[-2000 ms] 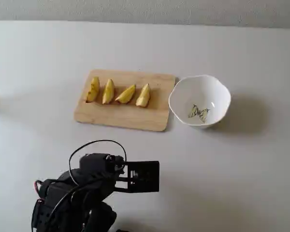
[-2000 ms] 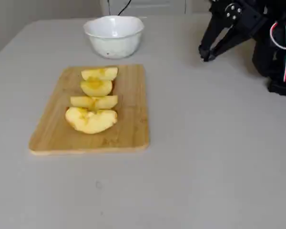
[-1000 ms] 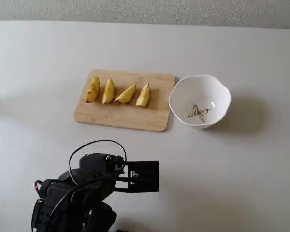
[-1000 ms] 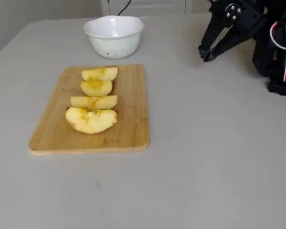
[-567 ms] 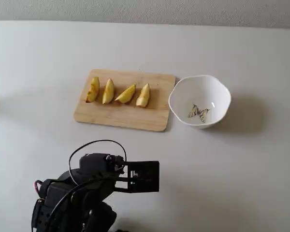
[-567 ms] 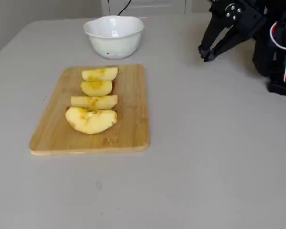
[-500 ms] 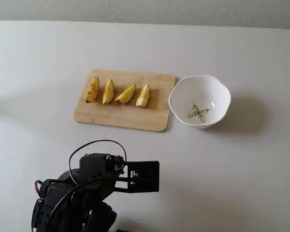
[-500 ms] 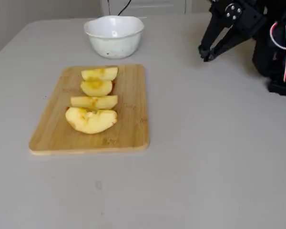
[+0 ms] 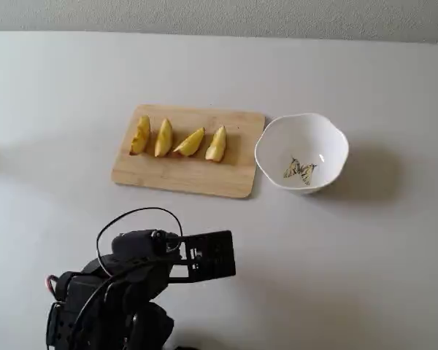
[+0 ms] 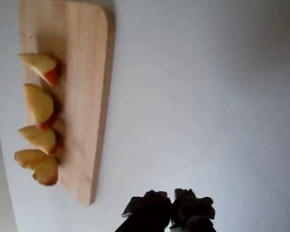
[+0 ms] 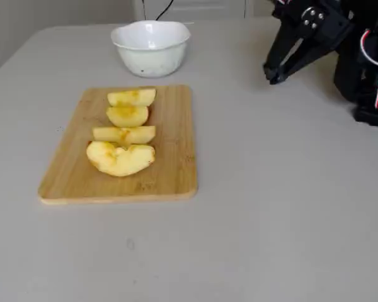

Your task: Pick up the rightmost apple slice from the cutting board and place it into the bowl

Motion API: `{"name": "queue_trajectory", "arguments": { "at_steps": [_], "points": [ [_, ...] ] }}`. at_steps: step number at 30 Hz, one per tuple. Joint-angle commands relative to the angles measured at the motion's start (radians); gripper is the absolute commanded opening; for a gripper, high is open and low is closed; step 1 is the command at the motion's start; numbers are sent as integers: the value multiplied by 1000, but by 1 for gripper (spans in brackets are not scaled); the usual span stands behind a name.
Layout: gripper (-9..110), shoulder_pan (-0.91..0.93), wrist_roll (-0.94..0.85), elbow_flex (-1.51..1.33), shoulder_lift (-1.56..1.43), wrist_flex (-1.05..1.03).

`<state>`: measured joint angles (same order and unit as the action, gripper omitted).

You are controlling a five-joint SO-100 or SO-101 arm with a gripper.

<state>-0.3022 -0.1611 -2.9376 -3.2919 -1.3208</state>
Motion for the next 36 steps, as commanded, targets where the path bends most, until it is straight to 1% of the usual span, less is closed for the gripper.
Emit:
{"name": "queue_trajectory", "arguments": {
  "at_steps": [1,2,3,5,7,8,11,12,17,22,29,36],
  "points": [
    [1,-57,-270,-52,-2,69],
    [0,-61,-423,-66,-2,86],
    [0,-52,-506,-77,-2,98],
    [0,-11,-614,-58,-2,92],
    [0,-8,-753,-2,-2,48],
    [1,-9,-795,31,-2,51],
    [13,2,-899,133,29,112],
    [15,8,-920,176,94,146],
    [27,58,-1008,500,606,255],
    [32,55,-1043,810,988,279],
    [34,48,-1055,1062,1328,373],
    [34,98,-1072,1256,1664,477]
  ]
}}
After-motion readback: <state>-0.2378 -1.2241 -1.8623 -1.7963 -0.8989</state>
